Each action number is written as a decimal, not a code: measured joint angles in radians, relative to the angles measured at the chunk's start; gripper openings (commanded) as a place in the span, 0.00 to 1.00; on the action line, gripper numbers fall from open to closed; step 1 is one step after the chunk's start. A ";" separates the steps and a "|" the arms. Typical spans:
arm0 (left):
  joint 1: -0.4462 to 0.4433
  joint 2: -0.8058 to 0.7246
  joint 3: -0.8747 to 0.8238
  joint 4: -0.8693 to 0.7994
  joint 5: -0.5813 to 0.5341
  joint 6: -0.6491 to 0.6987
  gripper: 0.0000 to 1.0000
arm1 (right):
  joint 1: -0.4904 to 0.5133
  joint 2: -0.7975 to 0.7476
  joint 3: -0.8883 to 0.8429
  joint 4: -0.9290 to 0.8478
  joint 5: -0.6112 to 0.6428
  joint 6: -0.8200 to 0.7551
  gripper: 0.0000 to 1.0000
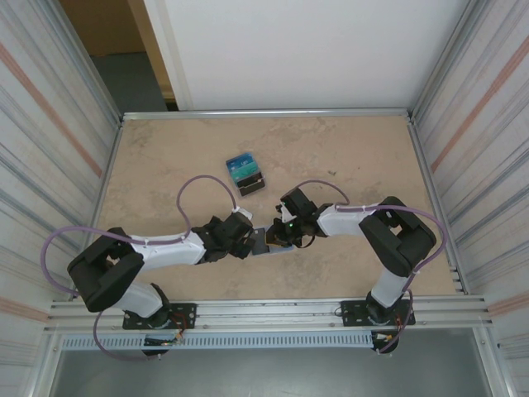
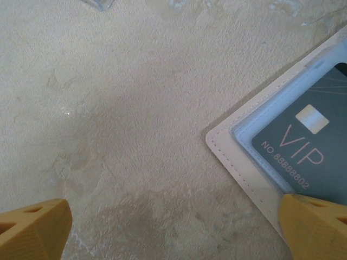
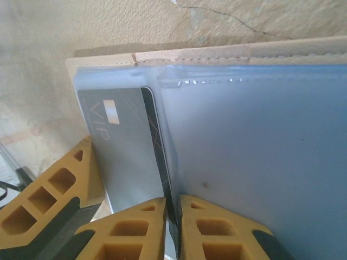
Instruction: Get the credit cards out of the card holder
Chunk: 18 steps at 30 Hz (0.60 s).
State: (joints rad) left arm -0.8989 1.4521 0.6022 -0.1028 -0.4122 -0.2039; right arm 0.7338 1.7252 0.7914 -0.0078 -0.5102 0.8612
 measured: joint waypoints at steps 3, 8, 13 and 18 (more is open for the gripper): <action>0.000 0.001 0.002 -0.002 0.000 -0.001 0.99 | -0.009 0.000 -0.015 0.031 -0.024 0.009 0.14; 0.000 0.003 0.005 -0.006 0.000 -0.001 0.99 | -0.021 -0.001 -0.037 0.083 -0.062 0.027 0.18; 0.000 0.003 0.005 -0.006 0.000 -0.001 0.99 | -0.023 -0.005 -0.046 0.102 -0.071 0.029 0.16; 0.000 0.003 0.006 -0.008 -0.001 -0.001 0.99 | -0.029 -0.005 -0.046 0.114 -0.076 0.029 0.13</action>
State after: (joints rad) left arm -0.8993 1.4555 0.6079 -0.1104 -0.4133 -0.2050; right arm 0.7044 1.7199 0.7456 0.1062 -0.5865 0.8902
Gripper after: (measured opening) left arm 0.986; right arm 0.132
